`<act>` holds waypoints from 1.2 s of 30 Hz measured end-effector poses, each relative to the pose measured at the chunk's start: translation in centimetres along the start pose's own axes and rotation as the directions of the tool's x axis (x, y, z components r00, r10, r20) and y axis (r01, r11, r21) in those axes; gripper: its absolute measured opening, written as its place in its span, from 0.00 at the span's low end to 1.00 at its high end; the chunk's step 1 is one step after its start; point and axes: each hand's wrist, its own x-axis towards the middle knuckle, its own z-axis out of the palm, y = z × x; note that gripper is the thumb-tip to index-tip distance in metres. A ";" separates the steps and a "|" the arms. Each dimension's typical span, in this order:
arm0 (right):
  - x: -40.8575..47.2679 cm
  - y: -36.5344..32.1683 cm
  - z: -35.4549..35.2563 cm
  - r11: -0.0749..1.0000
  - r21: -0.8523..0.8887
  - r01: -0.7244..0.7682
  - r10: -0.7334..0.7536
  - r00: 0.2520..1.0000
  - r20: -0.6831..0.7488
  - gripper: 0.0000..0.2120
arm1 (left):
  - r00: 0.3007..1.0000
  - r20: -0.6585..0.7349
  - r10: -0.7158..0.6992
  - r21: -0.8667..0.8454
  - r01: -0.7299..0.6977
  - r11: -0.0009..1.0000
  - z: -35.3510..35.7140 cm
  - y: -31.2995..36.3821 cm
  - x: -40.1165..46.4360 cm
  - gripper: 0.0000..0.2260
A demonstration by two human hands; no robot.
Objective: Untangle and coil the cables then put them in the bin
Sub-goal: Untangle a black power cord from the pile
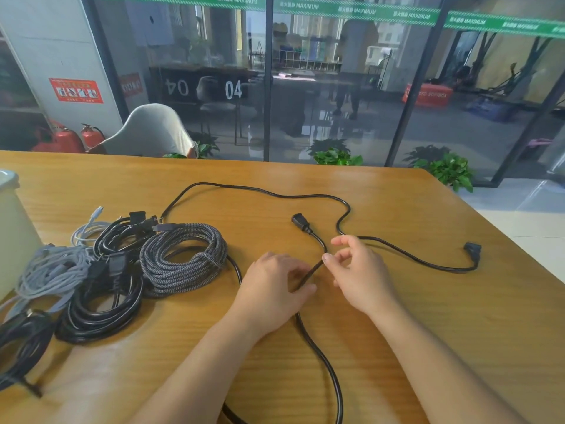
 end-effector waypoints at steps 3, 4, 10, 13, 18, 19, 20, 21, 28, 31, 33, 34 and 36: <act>0.0 0.1 -0.2 0.990 -0.135 0.029 -0.030 1.000 -0.002 0.09 | 0.998 -0.051 0.031 0.059 -0.028 0.998 0.2 0.1 0.0 0.12; 0.0 0.1 -0.1 0.991 -0.133 0.028 -0.027 1.000 0.011 0.10 | 0.998 -0.067 0.011 0.020 -0.010 1.000 0.2 0.1 0.0 0.11; 0.0 -0.2 -0.3 0.999 0.035 -0.030 0.028 0.997 0.071 0.13 | 0.988 -0.074 -0.138 -0.359 0.103 0.928 -0.2 0.3 0.2 0.08; -0.1 -0.2 -0.5 0.976 0.195 -0.092 0.073 0.992 0.105 0.10 | 0.981 -0.063 -0.181 -0.530 0.121 0.840 -0.3 0.2 0.3 0.08; -0.3 -0.9 -1.0 0.747 0.635 -0.199 0.113 0.978 0.174 0.11 | 0.991 -0.035 -0.127 -0.607 0.080 0.791 -0.6 0.5 0.3 0.10; -0.4 -1.0 -1.0 0.709 0.682 -0.180 0.095 0.983 0.160 0.10 | 0.993 -0.029 -0.112 -0.583 0.074 0.809 -0.5 0.5 0.3 0.10; -0.4 -1.1 -1.0 0.688 0.710 -0.150 0.070 0.988 0.140 0.10 | 0.994 -0.027 -0.104 -0.564 0.071 0.822 -0.4 0.5 0.3 0.11; -0.5 -1.3 -1.1 0.682 0.723 -0.112 0.039 0.992 0.117 0.10 | 0.994 -0.033 -0.105 -0.553 0.069 0.830 -0.3 0.6 0.3 0.10; -1.4 -2.3 -1.1 0.725 0.682 0.095 -0.277 0.947 0.162 0.08 | 0.987 -0.033 -0.158 -0.712 0.088 0.697 -1.9 1.4 0.5 0.23; -2.1 -2.7 -0.4 0.732 0.670 0.124 -0.379 0.891 0.249 0.08 | 0.980 0.035 -0.198 -0.819 0.142 0.555 -2.4 1.6 0.4 0.27; -2.6 -2.9 0.0 0.754 0.634 0.174 -0.444 0.845 0.297 0.08 | 0.976 0.047 -0.213 -0.880 0.142 0.454 -2.6 1.6 0.5 0.30; -2.8 -2.9 0.2 0.759 0.622 0.191 -0.470 0.822 0.321 0.08 | 0.974 0.056 -0.217 -0.907 0.141 0.397 -2.7 1.6 0.6 0.31; -3.0 -2.9 0.4 0.762 0.619 0.189 -0.491 0.793 0.361 0.08 | 0.973 0.092 -0.214 -0.949 0.151 0.277 -2.9 1.5 0.8 0.32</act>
